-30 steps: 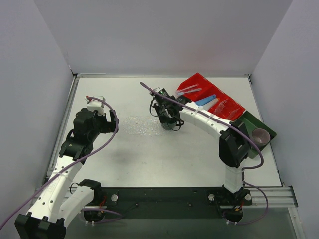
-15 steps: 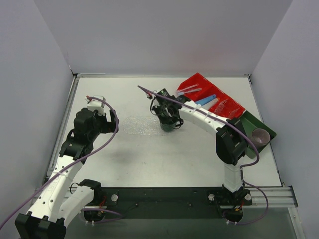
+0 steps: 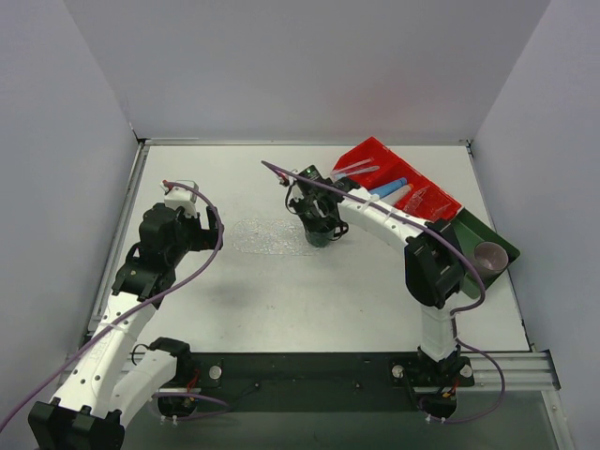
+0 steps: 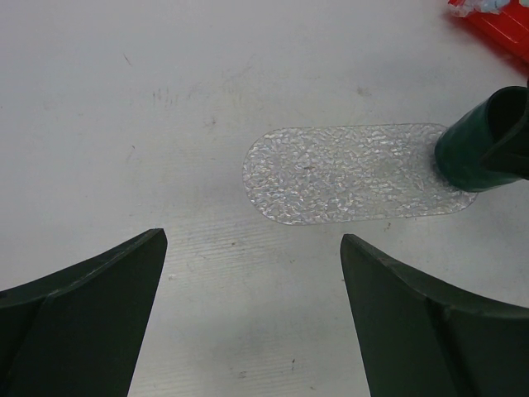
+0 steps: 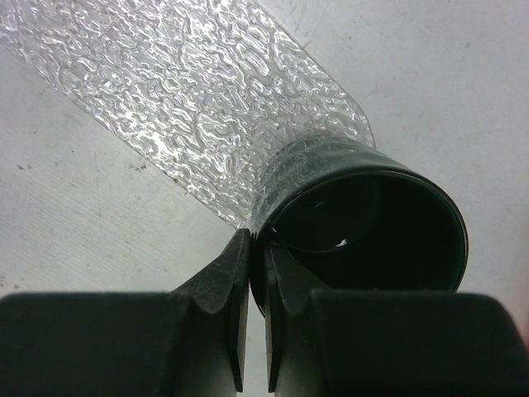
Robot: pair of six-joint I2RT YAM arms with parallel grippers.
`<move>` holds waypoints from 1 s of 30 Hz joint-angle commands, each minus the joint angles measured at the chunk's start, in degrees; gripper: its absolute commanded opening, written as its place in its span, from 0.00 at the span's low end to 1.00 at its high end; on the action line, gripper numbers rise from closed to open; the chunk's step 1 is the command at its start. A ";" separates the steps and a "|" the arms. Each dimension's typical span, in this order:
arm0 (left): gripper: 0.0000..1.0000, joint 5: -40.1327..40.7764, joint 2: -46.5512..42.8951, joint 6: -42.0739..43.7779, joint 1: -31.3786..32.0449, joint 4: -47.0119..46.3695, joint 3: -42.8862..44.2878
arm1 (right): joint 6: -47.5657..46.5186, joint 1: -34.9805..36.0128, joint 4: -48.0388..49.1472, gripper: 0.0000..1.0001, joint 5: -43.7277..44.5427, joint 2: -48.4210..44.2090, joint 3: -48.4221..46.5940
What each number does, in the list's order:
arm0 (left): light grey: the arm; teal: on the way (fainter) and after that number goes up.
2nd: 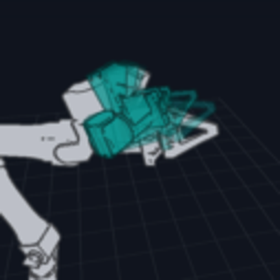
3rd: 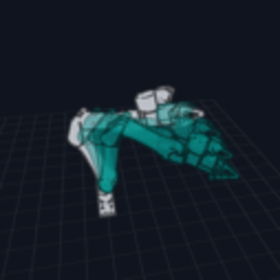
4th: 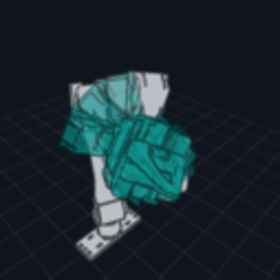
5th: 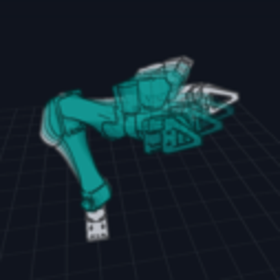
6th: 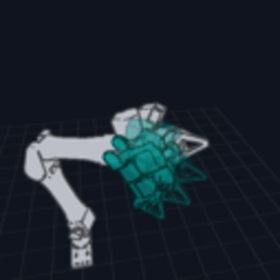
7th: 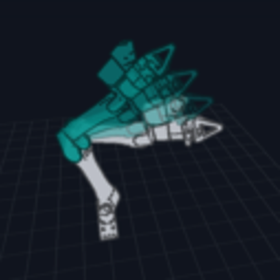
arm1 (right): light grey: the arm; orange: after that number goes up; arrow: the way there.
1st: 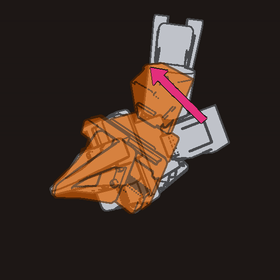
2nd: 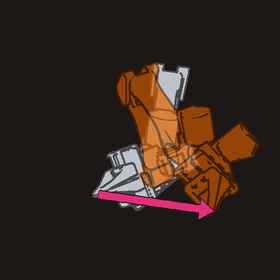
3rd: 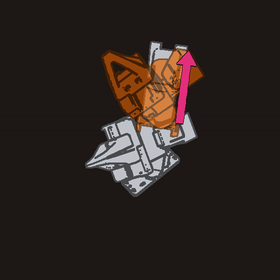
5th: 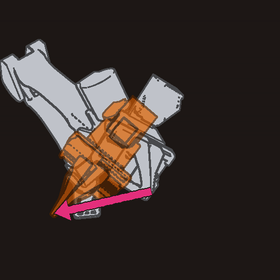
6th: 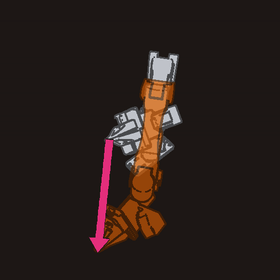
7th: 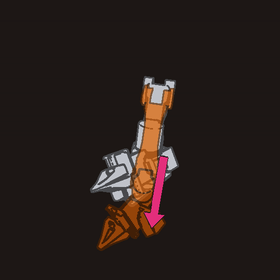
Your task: Prepare toiletry sets of a toothbrush and toothpaste on the tray
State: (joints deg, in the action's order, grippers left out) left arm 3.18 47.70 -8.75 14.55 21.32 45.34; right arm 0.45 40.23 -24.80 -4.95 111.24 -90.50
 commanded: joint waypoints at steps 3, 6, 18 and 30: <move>0.97 0.07 -0.15 -0.04 0.04 -1.90 0.10 | -1.42 -0.24 0.89 0.00 0.47 0.91 -1.43; 0.98 0.07 -0.07 -0.04 0.04 -1.81 0.10 | -1.33 -0.24 1.24 0.00 0.38 1.35 -1.52; 0.97 0.07 -0.07 -0.04 0.04 -1.90 0.10 | -0.54 0.38 2.12 0.00 -0.41 2.23 -1.26; 0.97 -0.02 -0.15 -0.12 0.04 -1.90 0.10 | 1.13 1.26 2.74 0.00 1.26 2.05 0.23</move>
State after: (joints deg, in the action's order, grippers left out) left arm 3.18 47.70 -8.75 14.55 21.32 45.34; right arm 0.19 40.91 -23.14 -4.23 113.80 -90.50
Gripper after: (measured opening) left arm 0.975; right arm 0.042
